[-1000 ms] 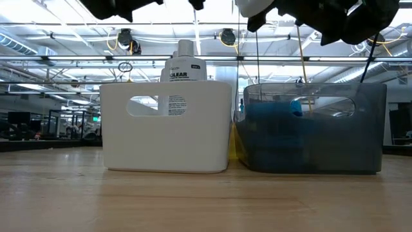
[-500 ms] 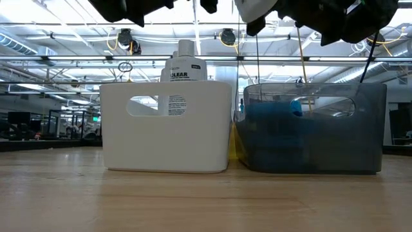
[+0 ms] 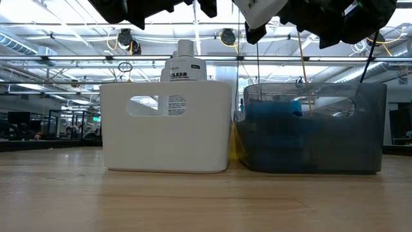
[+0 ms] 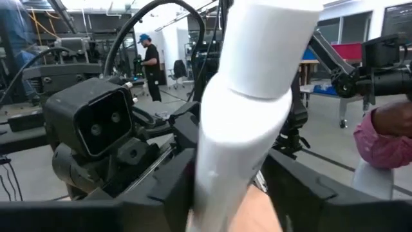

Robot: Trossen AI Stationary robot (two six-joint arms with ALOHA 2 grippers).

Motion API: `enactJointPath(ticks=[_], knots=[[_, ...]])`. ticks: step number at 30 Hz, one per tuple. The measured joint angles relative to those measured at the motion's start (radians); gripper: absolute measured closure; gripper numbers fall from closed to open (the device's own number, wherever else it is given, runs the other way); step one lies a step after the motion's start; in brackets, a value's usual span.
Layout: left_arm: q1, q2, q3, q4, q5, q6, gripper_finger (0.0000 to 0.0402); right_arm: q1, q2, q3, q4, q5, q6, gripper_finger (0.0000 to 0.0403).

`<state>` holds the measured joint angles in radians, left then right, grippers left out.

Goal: Pick & Place Kitchen Items
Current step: Put the plastic restorer bottle into the white bin

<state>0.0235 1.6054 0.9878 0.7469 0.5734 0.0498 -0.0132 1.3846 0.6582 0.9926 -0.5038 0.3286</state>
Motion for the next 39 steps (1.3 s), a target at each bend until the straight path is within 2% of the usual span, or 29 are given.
enactJointPath(ticks=[4, 7, 11, 14, 18, 23, 25, 28, 31, 36, 39], knots=[[0.000, 0.001, 0.000, 0.000, 0.000, 0.014, 0.0281, 0.000, 0.000, 0.000, -0.007, -0.003, 0.003, 0.0121], [-0.001, 0.000, 0.000, 0.004, 0.002, 0.018, 0.0316, 0.000, -0.002, 0.000, -0.006, -0.003, 0.001, 0.0121], [0.006, -0.039, -0.002, -0.058, -0.001, -0.043, 0.0322, 0.000, -0.002, 0.000, -0.026, 0.004, -0.014, 0.0115], [0.015, -0.120, -0.002, -0.195, -0.006, -0.056, 0.0321, -0.002, -0.015, 0.000, -0.066, 0.009, -0.031, 0.0113], [0.005, -0.232, 0.000, -0.448, -0.113, 0.009, 0.0315, -0.003, -0.035, -0.001, -0.112, 0.010, -0.069, 0.0116], [-0.065, -0.313, 0.000, -0.663, -0.339, 0.043, 0.0326, -0.002, -0.046, -0.001, -0.115, 0.021, -0.087, 0.0122], [-0.105, -0.317, -0.010, -0.685, -0.432, 0.037, 0.0326, -0.001, -0.047, -0.001, -0.115, 0.076, -0.091, 0.0124], [-0.166, -0.311, -0.049, -0.659, -0.546, 0.023, 0.0326, 0.012, -0.047, -0.001, -0.118, 0.230, -0.120, 0.0125], [-0.204, -0.298, -0.080, -0.710, -0.618, 0.019, 0.0326, 0.030, -0.047, -0.001, -0.120, 0.345, -0.169, 0.0125], [-0.233, -0.310, -0.066, -0.640, -0.678, 0.016, 0.0326, 0.051, -0.047, -0.001, -0.105, 0.347, -0.183, 0.0124], [-0.232, -0.301, -0.072, -0.660, -0.685, 0.000, 0.0326, 0.061, -0.047, -0.001, -0.101, 0.347, -0.192, 0.0124]])
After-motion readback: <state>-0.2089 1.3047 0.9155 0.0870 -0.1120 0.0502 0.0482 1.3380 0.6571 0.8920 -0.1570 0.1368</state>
